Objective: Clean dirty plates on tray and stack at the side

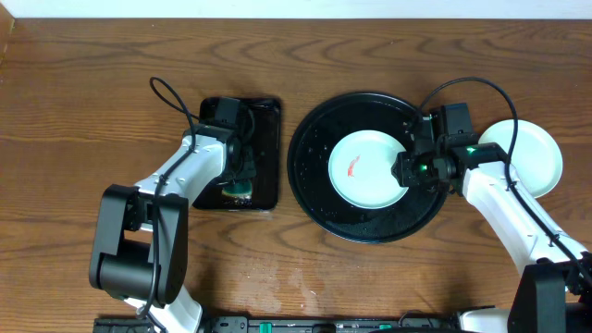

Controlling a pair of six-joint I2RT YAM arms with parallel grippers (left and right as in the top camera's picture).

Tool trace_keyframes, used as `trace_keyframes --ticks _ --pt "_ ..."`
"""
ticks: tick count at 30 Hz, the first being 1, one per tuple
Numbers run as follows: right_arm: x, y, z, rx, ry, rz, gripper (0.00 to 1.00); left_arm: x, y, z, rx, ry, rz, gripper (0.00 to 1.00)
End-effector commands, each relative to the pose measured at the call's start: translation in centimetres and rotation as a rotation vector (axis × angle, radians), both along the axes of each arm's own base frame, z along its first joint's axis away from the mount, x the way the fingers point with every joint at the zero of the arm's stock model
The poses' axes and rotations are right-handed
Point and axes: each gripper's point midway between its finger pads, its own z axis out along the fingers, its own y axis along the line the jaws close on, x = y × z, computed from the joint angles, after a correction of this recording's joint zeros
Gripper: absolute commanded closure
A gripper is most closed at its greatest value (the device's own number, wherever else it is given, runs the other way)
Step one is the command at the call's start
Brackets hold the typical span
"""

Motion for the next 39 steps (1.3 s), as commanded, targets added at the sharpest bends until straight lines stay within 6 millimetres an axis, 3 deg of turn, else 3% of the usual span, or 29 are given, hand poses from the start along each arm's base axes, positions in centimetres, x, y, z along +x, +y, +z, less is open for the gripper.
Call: trace_keyframes --ticks 1,8,15,19,22,25,29,39 --pt "0.4 0.3 0.7 0.012 -0.028 0.004 0.7 -1.1 0.4 0.3 0.014 0.046 0.007 0.93" --pt "1.2 -0.7 0.3 -0.054 -0.054 -0.018 0.75 0.1 0.1 5.8 -0.009 -0.039 0.006 0.93" --pt "1.3 -3.6 -2.3 -0.21 -0.004 -0.114 0.69 0.5 -1.8 12.1 -0.113 -0.199 -0.038 0.93" --pt "0.6 -3.3 -4.6 -0.205 0.074 -0.098 0.7 0.4 -4.2 14.9 -0.198 -0.29 -0.098 0.93" --pt "0.3 -2.8 -6.1 -0.184 0.115 -0.085 0.75 0.7 -7.0 15.8 -0.257 -0.334 -0.167 0.93" --pt "0.7 -2.7 -7.3 -0.183 0.124 -0.083 0.79 1.0 -9.8 15.9 -0.294 -0.359 -0.22 0.92" --pt "0.8 -2.1 -8.5 -0.156 0.139 -0.073 0.99 1.0 -13.8 14.7 -0.332 -0.358 -0.273 0.92" --pt "-0.6 -1.0 -8.4 -0.142 0.187 -0.031 0.99 -0.5 -23.4 8.2 -0.465 -0.231 -0.336 0.92"
